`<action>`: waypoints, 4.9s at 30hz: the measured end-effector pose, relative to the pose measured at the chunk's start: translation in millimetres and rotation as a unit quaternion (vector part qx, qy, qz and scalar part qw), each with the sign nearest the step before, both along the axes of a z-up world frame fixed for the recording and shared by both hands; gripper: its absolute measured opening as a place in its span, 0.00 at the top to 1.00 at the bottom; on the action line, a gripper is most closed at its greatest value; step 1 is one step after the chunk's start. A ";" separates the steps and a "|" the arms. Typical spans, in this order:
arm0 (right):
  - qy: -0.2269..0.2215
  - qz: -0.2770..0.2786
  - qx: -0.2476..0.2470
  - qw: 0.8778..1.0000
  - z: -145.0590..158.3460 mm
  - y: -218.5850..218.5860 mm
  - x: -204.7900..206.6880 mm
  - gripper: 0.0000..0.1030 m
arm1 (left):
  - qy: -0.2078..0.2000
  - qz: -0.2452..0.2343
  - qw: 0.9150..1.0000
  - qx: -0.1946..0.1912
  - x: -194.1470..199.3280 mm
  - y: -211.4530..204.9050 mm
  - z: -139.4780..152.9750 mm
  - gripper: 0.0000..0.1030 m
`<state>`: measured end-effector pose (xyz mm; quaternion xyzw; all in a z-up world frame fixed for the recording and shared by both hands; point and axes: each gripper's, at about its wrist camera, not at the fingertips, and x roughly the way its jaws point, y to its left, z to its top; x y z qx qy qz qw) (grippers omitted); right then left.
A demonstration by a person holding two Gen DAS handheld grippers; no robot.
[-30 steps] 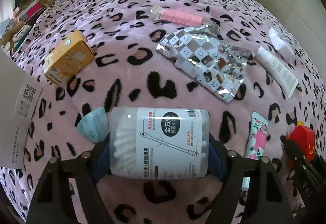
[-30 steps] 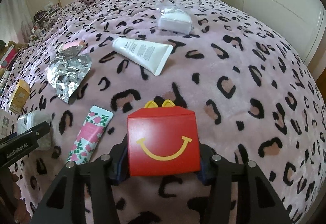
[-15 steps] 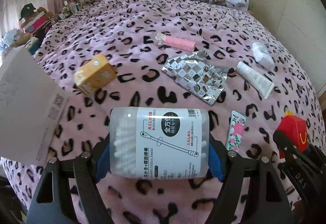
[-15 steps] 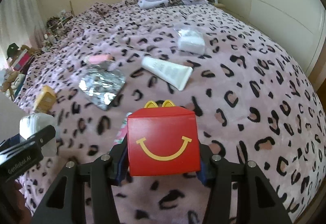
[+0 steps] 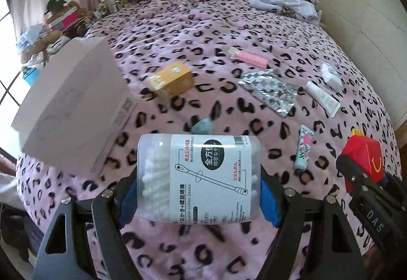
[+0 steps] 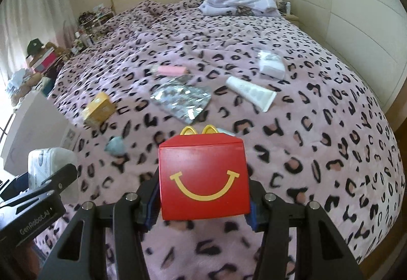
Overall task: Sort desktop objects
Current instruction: 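Carry swab tub with left tool while right tool carries red box to the white box, then open left tool over the white box while right tool drops the red box in, then move both tools back toward the remaining items on the bed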
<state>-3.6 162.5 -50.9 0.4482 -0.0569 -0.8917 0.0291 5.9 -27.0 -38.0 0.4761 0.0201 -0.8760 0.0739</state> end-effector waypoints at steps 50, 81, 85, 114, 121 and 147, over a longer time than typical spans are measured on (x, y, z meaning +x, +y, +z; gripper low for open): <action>-0.003 0.319 -0.067 0.945 103.2 -340.0 -111.4 0.48 | 0.044 0.141 0.986 0.076 -1.4 -266.8 63.7 0.24; -0.068 0.367 -0.033 0.927 49.3 -369.5 -119.7 0.48 | 0.021 0.115 0.990 0.077 -20.8 -261.6 25.2 0.24; -0.068 0.370 -0.027 0.926 49.1 -372.7 -120.5 0.48 | 0.019 0.110 0.991 0.079 -23.7 -262.7 21.7 0.24; -0.075 0.357 -0.036 0.930 79.2 -356.6 -115.4 0.47 | 0.057 0.122 0.988 0.075 2.1 -270.5 55.8 0.14; -0.020 0.283 -0.022 0.959 115.3 -284.5 -76.6 0.31 | 0.083 0.116 0.986 0.081 40.8 -256.7 78.9 0.10; -0.075 -0.081 -0.017 0.994 -36.4 35.0 57.1 0.21 | -0.042 -0.096 0.992 0.064 26.5 -8.4 -20.4 0.04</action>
